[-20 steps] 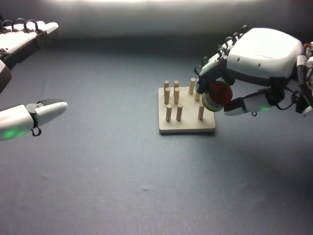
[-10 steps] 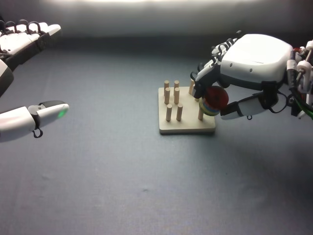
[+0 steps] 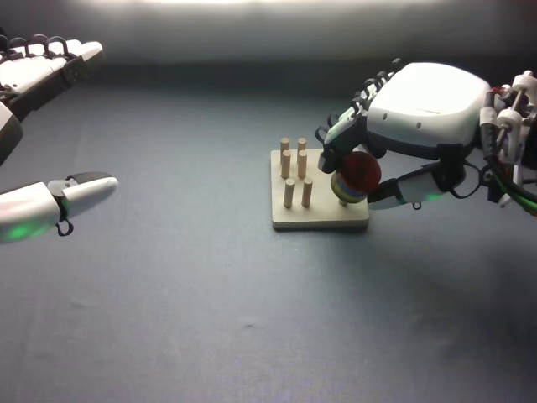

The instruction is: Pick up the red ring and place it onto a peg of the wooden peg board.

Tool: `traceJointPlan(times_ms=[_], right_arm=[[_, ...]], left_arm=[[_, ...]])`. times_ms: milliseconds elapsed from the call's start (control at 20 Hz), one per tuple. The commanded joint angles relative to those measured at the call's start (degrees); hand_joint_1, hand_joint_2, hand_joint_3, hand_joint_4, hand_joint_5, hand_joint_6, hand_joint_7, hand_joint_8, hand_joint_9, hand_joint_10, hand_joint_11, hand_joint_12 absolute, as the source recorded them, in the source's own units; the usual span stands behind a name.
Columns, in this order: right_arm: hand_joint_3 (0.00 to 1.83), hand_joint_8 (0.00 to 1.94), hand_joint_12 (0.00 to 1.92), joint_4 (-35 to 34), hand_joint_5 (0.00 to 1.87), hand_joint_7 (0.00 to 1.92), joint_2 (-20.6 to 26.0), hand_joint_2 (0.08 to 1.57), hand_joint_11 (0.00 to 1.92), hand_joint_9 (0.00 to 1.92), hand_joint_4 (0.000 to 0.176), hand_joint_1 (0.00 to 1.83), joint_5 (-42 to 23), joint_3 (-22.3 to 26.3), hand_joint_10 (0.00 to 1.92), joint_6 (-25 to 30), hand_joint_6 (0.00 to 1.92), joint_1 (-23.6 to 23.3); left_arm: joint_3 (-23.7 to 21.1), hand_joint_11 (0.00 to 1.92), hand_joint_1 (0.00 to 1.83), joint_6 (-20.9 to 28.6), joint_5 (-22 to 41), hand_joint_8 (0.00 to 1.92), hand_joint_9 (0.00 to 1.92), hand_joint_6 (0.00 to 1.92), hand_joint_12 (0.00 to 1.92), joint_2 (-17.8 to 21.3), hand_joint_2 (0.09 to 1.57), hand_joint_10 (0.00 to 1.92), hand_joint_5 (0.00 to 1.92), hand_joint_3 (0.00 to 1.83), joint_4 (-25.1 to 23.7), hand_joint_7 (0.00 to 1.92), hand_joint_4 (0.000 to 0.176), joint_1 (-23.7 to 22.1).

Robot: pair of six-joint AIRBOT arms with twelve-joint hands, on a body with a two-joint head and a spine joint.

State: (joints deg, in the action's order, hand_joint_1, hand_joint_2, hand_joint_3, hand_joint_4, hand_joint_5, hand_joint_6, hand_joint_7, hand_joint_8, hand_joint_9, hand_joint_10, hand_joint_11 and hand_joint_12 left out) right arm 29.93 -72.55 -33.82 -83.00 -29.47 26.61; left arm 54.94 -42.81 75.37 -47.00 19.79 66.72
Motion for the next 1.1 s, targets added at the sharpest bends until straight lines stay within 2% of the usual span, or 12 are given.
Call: traceJointPlan(times_ms=[0,50,200,300,400,550,700,850,900,950,1000,1050], right_arm=[[0.00,0.85,1.28,-1.3,0.95,1.07,0.1,1.08,0.73,0.97,0.000,1.39,-5.1,-0.2,1.09,-0.1,1.02,-0.9],[0.00,0.93,1.38,-1.3,1.00,1.06,0.0,1.09,0.64,0.89,0.000,1.27,-5.1,-0.2,1.10,0.0,0.93,-0.9],[0.00,1.10,1.53,-1.2,1.04,1.00,-0.2,1.09,0.69,0.84,0.000,1.24,-5.0,-0.4,1.27,0.0,0.81,-1.0],[0.00,1.20,1.56,-1.0,1.07,0.97,-0.5,1.10,0.74,0.83,0.000,1.25,-4.4,-0.6,1.32,0.0,0.73,-1.0],[0.00,1.17,1.55,-1.0,1.07,0.98,-0.8,1.10,0.73,0.84,0.000,1.25,-3.7,-0.9,1.33,0.0,0.75,-1.0],[0.00,1.11,1.48,-1.0,1.06,0.99,-1.6,1.09,0.74,0.87,0.000,1.24,-2.9,-1.6,1.24,0.0,0.78,-1.2],[0.00,1.15,1.51,-1.0,1.08,0.99,-2.0,1.09,0.70,0.85,0.000,1.25,-2.3,-1.9,1.24,0.0,0.71,-1.3],[0.00,0.93,1.34,-1.0,0.93,1.01,-2.3,1.10,0.76,0.94,0.000,1.37,-2.2,-2.0,1.20,0.0,0.98,-1.3],[0.00,1.08,1.42,-0.9,0.90,0.98,-2.4,1.13,0.65,0.81,0.000,1.24,-2.2,-2.0,1.06,0.0,1.01,-1.3],[0.00,0.72,1.42,-0.8,0.90,0.81,-2.4,1.14,0.56,0.72,0.000,1.10,-2.2,-2.0,0.95,0.0,1.08,-1.3],[0.00,0.50,1.38,-0.8,0.77,0.77,-2.4,1.06,0.57,0.71,0.000,1.05,-2.2,-1.8,0.86,0.0,0.51,-1.3],[0.00,0.30,1.38,-0.8,0.75,0.70,-2.4,1.02,0.57,0.67,0.000,1.04,-2.3,-1.7,0.84,0.0,0.19,-1.4]], left_arm=[[0.3,0.00,0.72,0.1,6.9,0.00,0.16,0.00,0.42,-0.1,1.11,0.00,0.21,0.00,-0.1,0.18,0.018,-0.3],[0.4,0.00,0.71,0.1,6.9,0.00,0.15,0.00,0.40,-0.2,1.11,0.00,0.21,0.00,-0.1,0.19,0.030,-0.3],[0.4,0.00,0.74,0.2,6.9,0.00,0.17,0.00,0.48,-0.2,1.10,0.00,0.23,0.00,-0.1,0.21,0.010,-0.3],[0.3,0.00,0.72,0.3,7.0,0.00,0.17,0.00,0.45,-0.2,1.10,0.00,0.23,0.00,-0.1,0.21,0.019,-0.3],[0.3,0.00,0.71,0.3,7.1,0.00,0.16,0.00,0.42,-0.2,1.10,0.00,0.22,0.00,-0.1,0.20,0.033,-0.3],[0.4,0.00,0.74,0.4,7.1,0.00,0.18,0.00,0.48,-0.3,1.10,0.00,0.23,0.00,-0.1,0.21,0.016,-0.3],[0.4,0.00,0.73,0.4,7.1,0.00,0.16,0.00,0.43,-0.3,1.10,0.00,0.23,0.00,-0.1,0.20,0.028,-0.3],[0.4,0.00,0.74,0.4,7.1,0.00,0.16,0.00,0.44,-0.4,1.11,0.00,0.22,0.00,-0.1,0.19,0.026,-0.3],[0.4,0.00,0.75,0.5,7.1,0.00,0.16,0.00,0.46,-0.4,1.11,0.00,0.23,0.00,-0.1,0.20,0.022,-0.3],[0.4,0.00,0.76,0.5,7.1,0.00,0.16,0.00,0.46,-0.5,1.10,0.00,0.23,0.00,-0.1,0.20,0.024,-0.3],[0.4,0.00,0.76,0.5,7.1,0.00,0.16,0.00,0.46,-0.5,1.10,0.00,0.23,0.00,-0.1,0.19,0.026,-0.3],[0.4,0.00,0.73,0.6,7.2,0.00,0.15,0.00,0.42,-0.5,1.11,0.00,0.23,0.00,-0.1,0.18,0.031,-0.3]])
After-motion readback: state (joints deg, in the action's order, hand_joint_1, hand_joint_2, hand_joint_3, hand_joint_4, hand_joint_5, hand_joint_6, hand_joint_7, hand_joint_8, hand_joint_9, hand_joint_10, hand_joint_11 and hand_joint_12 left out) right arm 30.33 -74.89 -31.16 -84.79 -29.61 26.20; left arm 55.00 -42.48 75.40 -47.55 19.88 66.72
